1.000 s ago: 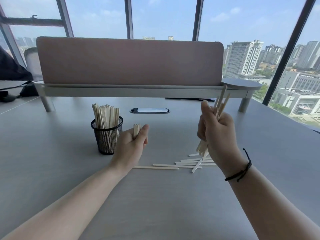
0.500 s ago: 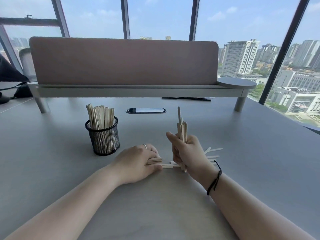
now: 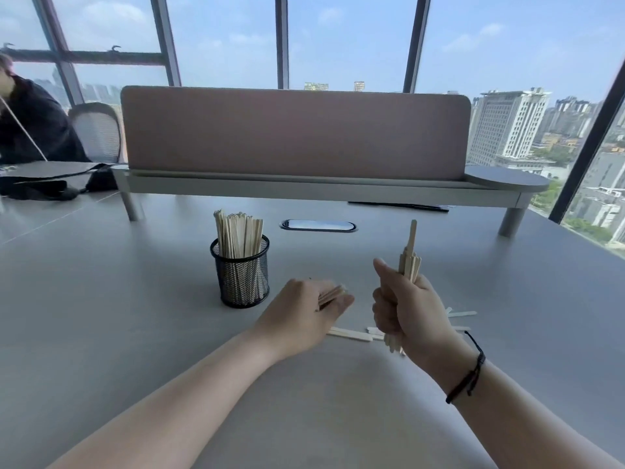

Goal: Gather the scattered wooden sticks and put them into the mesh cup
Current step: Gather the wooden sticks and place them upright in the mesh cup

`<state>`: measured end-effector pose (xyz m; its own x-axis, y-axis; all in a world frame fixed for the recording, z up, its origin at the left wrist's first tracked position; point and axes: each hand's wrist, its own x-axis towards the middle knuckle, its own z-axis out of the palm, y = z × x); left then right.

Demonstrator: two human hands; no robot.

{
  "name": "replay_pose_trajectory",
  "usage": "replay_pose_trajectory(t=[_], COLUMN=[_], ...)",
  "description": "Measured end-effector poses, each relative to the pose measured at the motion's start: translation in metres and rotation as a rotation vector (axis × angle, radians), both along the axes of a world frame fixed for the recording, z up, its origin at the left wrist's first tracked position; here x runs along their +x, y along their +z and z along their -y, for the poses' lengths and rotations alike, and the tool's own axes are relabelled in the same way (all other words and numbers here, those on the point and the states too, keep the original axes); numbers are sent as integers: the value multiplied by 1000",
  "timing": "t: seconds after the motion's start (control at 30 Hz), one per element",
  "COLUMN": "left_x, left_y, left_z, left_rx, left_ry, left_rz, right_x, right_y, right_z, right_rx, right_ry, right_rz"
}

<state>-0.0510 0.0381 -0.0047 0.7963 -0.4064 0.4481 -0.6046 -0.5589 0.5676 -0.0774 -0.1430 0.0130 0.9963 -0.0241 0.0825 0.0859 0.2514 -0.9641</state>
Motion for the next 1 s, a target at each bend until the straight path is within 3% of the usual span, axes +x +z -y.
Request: replay_pose_trajectory(t=[0.3, 0.43, 0.5, 0.67, 0.8, 1.0], left_x=[4, 12, 23, 66, 83, 77], left_y=[38, 105, 131, 120, 84, 61], left_z=[-10, -38, -54, -70, -75, -82], left_rx=[-725, -1104, -1169, -916, -658, -473], left_ry=[34, 33, 66, 265, 357, 376], left_rz=[-402, -288, -200, -96, 17, 271], right_x=[1, 3, 3, 4, 4, 6], right_y=[0, -4, -9, -23, -23, -29], right_z=[-47, -69, -74, -76, -76, -74], right_rx=[-11, -30, -111, -264, -237, -210], right_ry=[43, 63, 65, 70, 86, 108], right_rz=[-36, -15, 9, 32, 35, 34])
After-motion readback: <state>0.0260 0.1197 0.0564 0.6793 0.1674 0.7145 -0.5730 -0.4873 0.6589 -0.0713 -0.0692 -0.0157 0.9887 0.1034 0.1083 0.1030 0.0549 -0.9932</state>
